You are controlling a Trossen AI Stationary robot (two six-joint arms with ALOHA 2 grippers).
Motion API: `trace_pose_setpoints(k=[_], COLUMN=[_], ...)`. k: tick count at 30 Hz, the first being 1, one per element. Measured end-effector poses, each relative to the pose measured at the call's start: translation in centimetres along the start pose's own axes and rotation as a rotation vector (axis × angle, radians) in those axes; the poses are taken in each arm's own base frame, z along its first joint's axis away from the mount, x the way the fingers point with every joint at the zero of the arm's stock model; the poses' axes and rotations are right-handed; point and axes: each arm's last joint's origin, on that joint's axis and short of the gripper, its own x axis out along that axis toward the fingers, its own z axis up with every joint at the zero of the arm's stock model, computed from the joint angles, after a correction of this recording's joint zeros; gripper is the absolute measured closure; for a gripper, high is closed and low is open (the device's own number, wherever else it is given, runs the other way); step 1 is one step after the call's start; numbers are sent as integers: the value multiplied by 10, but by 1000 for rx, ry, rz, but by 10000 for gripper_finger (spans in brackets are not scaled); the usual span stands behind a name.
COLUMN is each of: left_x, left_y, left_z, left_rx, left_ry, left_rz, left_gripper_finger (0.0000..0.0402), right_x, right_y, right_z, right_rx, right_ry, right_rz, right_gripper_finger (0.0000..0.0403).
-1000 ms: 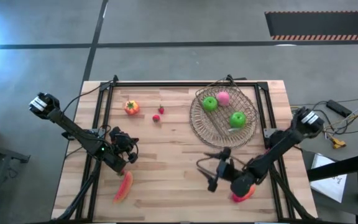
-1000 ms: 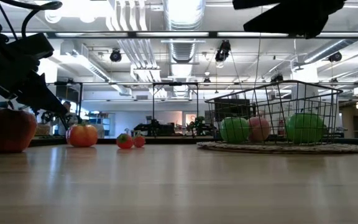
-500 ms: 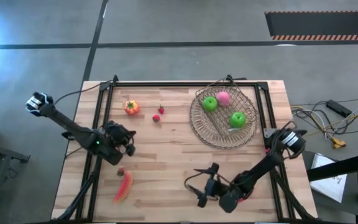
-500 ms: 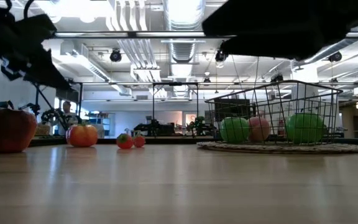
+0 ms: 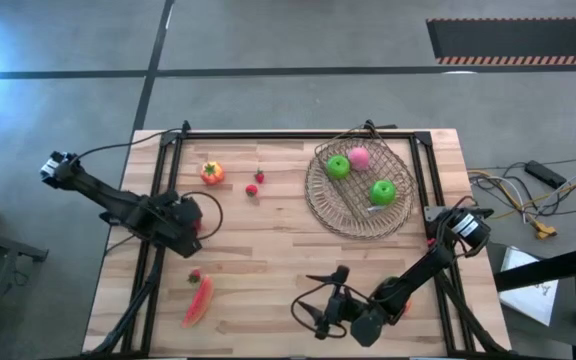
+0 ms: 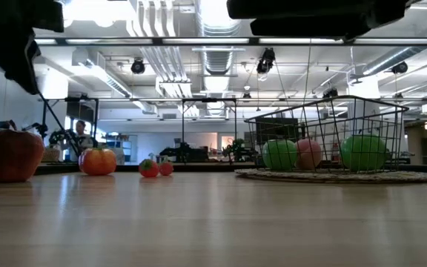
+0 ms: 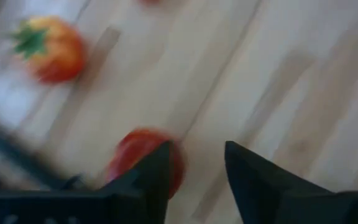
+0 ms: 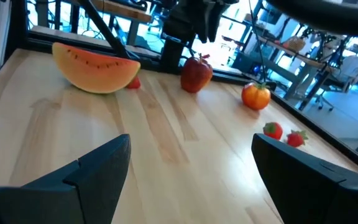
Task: Build produce basket
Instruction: Put the red apple into the gold wire basket
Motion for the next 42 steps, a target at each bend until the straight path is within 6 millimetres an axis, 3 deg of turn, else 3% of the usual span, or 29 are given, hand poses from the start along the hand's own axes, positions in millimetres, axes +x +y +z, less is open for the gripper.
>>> trace_pose_setpoints(k=[7, 13, 16, 22, 27, 34, 42], left_x=[5, 11, 7, -2, -1, 17, 46], left_y=[-10, -13, -14, -21, -45, -80, -101], left_z=[10, 11, 6, -9, -29, -59, -76], left_rx=[114, 63, -39, -233, -317, -388, -464], left_ry=[202, 322, 296, 79, 20, 11, -115], left_rz=[123, 144, 146, 189, 214, 344, 478], left_gripper_finger=[185, 110, 88, 79, 79, 79, 79], right_x=[-1, -1, -2, -2, -2, -2, -2], right_y=[-2, -3, -4, -6, -6, -5, -5], right_z=[-7, -11, -14, -18, -18, -19, -20], right_rx=[26, 42, 56, 47, 42, 17, 10], right_ry=[10, 16, 20, 27, 27, 29, 29], right_rz=[0, 0, -1, -1, -1, -1, -1], right_gripper_finger=[77, 77, 77, 77, 77, 77, 77])
